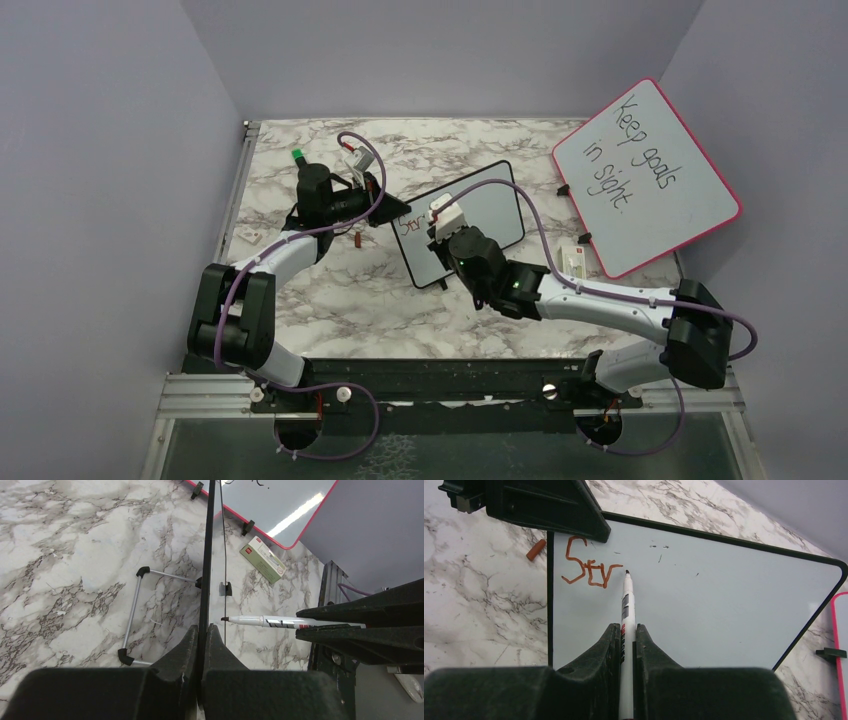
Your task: Write a sentence on the whiteboard
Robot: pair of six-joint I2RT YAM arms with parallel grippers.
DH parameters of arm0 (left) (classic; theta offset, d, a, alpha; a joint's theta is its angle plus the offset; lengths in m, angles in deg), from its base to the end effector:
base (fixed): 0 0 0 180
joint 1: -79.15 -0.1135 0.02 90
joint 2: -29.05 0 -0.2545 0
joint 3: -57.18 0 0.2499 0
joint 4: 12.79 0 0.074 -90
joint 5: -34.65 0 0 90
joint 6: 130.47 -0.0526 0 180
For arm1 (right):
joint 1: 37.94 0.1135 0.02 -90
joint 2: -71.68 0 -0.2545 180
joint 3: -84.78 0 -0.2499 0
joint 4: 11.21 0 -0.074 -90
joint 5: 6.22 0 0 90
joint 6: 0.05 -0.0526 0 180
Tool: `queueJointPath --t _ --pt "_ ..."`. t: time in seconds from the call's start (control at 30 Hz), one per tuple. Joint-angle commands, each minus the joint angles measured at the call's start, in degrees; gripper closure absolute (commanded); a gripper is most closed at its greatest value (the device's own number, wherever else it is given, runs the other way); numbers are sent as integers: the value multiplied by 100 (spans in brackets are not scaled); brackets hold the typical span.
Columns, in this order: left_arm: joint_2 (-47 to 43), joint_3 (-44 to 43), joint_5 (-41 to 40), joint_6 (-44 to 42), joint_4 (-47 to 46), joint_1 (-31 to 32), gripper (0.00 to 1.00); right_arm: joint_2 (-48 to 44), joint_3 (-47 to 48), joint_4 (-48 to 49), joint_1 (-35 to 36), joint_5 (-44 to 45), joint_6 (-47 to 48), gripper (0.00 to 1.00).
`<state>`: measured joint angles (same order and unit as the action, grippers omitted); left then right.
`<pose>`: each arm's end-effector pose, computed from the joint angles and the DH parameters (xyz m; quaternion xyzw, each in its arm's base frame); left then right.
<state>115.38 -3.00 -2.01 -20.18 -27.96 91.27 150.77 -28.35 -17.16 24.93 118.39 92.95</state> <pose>0.3153 -0.1109 0.2373 0.2357 0.7080 -0.4912 0.4493 0.1759 0.2779 0.2739 -0.2740 0.7438 0.0707 0.6055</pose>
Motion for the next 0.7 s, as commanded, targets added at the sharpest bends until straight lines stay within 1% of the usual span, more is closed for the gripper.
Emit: queueJointPath --t 0.0,0.4,0.67 --pt "187 78 -335 -263 577 54 100 83 -25 3 -25 -15 -63 99" --pt "192 60 -324 -280 577 54 100 146 -12 161 -91 -5 -63 99" --pt "200 55 -316 -280 577 54 100 210 17 118 -109 -254 -46 99"
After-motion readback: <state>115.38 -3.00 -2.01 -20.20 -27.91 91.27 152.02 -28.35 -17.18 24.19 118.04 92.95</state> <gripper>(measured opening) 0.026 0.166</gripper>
